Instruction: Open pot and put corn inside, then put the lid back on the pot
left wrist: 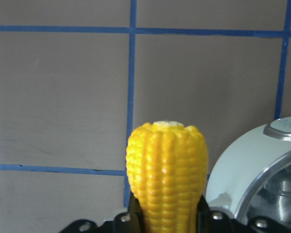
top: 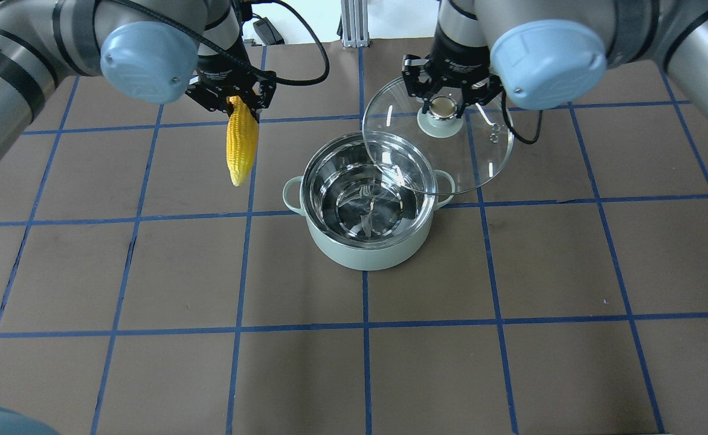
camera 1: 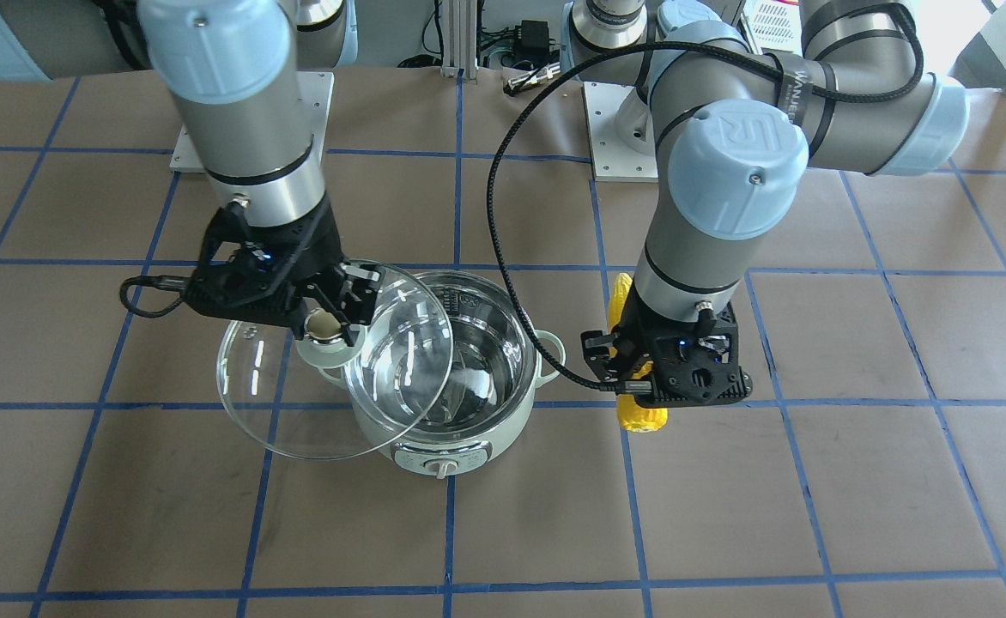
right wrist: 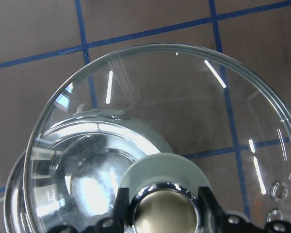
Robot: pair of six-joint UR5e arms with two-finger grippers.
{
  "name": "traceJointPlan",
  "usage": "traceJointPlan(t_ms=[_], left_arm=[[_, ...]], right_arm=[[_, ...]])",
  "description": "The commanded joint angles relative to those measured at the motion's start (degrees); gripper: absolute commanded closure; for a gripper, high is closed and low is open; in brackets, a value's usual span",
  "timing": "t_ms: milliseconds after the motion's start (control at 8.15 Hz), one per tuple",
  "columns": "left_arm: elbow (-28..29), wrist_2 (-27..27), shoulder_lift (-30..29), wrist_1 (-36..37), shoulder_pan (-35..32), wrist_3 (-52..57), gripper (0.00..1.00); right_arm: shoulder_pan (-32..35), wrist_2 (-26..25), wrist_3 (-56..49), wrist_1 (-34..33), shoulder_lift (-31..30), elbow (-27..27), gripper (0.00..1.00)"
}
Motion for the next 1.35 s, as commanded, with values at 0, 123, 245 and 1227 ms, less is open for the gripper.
traceJointPlan(t_ms=[0,123,245,1227], left_arm=[[0.0,-1.0,-0.6,0.9,-7.7,-12.1,1.0],[0.0,-2.0,-1.1,1.1,-10.0,-15.2,1.0],[-0.1,-2.0,-1.1,2.0,-12.5,-15.6,1.0],[-3.8,-3.7,-9.8,14.5,-18.9,-16.2,0.64]], right_arm=[[-12.2,0.9,-19.3,7.0,-2.8,0.0,0.66],[-14.6,1.0,-22.2,7.5,-3.3,0.1,0.66],[-14.8,1.1,-22.3,8.0,-3.4,0.1,0.66],[-14.8,1.1,-22.3,8.8,-3.5,0.7,0.66]])
